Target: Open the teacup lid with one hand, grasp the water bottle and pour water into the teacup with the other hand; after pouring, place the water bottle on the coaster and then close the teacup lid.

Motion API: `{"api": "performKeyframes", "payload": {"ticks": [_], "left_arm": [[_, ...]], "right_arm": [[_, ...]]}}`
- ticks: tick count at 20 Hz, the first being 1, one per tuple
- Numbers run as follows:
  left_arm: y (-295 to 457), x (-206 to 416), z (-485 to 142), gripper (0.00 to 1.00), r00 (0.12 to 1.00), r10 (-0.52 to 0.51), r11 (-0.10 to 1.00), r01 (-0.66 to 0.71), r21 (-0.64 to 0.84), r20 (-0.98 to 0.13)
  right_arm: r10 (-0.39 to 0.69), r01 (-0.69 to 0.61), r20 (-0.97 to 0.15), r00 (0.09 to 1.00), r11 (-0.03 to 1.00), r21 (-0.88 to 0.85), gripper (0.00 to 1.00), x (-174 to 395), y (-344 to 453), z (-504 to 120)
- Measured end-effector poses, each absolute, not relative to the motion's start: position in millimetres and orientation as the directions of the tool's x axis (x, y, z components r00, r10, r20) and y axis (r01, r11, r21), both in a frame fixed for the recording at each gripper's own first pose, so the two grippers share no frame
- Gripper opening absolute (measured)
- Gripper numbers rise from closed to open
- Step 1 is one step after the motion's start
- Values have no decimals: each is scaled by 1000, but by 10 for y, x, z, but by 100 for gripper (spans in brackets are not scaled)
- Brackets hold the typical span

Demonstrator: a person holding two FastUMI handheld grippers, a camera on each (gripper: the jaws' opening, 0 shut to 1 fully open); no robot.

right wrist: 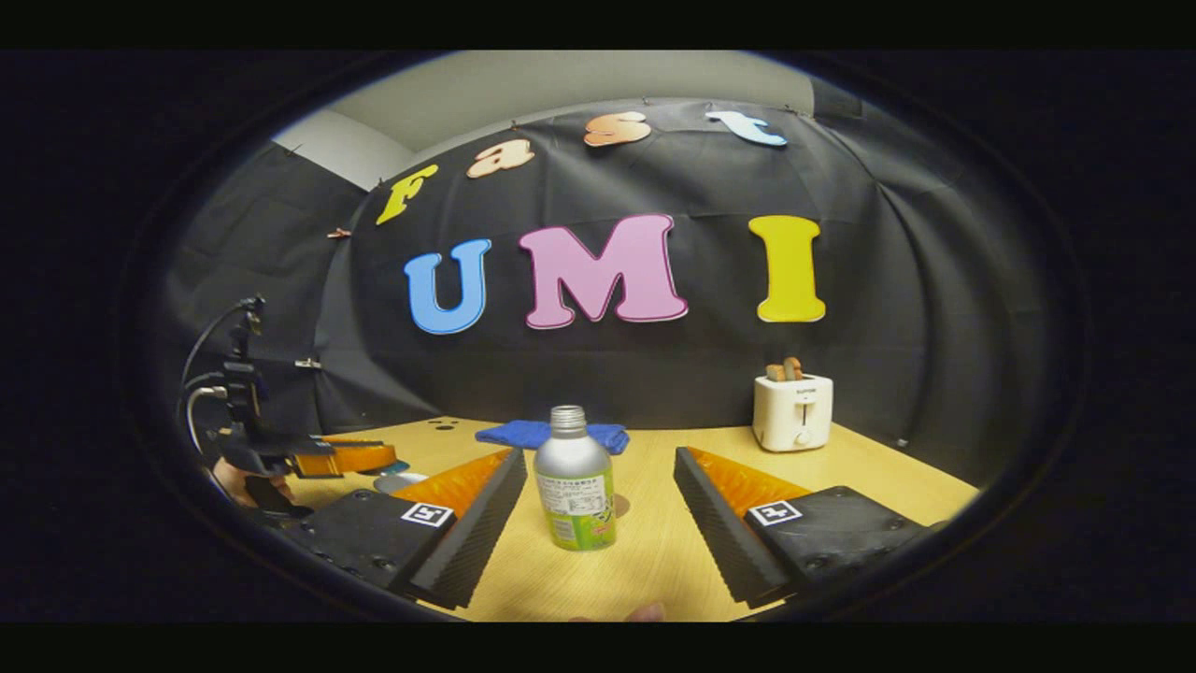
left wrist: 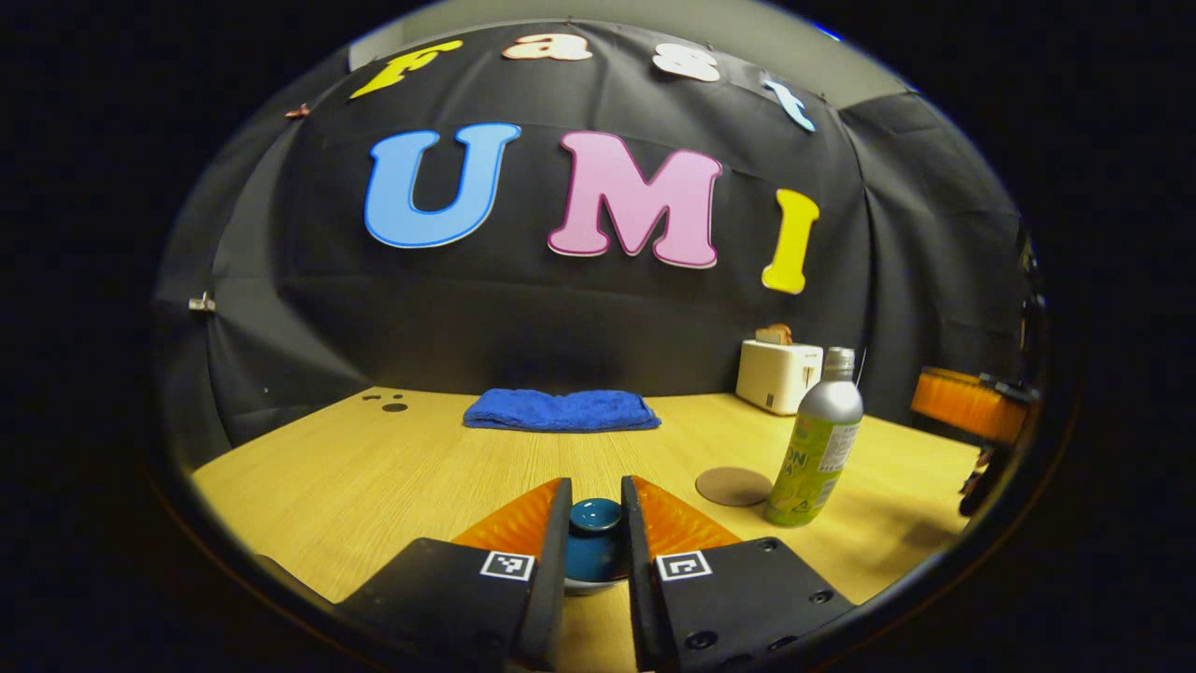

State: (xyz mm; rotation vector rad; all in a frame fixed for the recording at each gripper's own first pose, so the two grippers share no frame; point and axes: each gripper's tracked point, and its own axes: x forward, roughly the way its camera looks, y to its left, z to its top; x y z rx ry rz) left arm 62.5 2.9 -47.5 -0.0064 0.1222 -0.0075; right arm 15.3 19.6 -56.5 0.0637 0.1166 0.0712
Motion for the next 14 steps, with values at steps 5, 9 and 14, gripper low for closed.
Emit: {"api": "performKeyframes", "payload": {"ticks": [5, 9, 14], "left_arm": [[251, 271, -309, 33, 996, 24, 997, -30, -68, -86], [377, 171, -289, 33, 995, 39, 994, -48, -100, -88], [493, 128, -264, 33, 995, 49, 991, -59, -123, -85]], "right_arm": [[87, -74, -197, 976, 995, 73, 99, 373, 324, -955], [76, -69, -271, 960, 997, 37, 99, 555, 400, -1225], [47, -49, -310, 950, 999, 3, 99, 732, 455, -1386]]}}
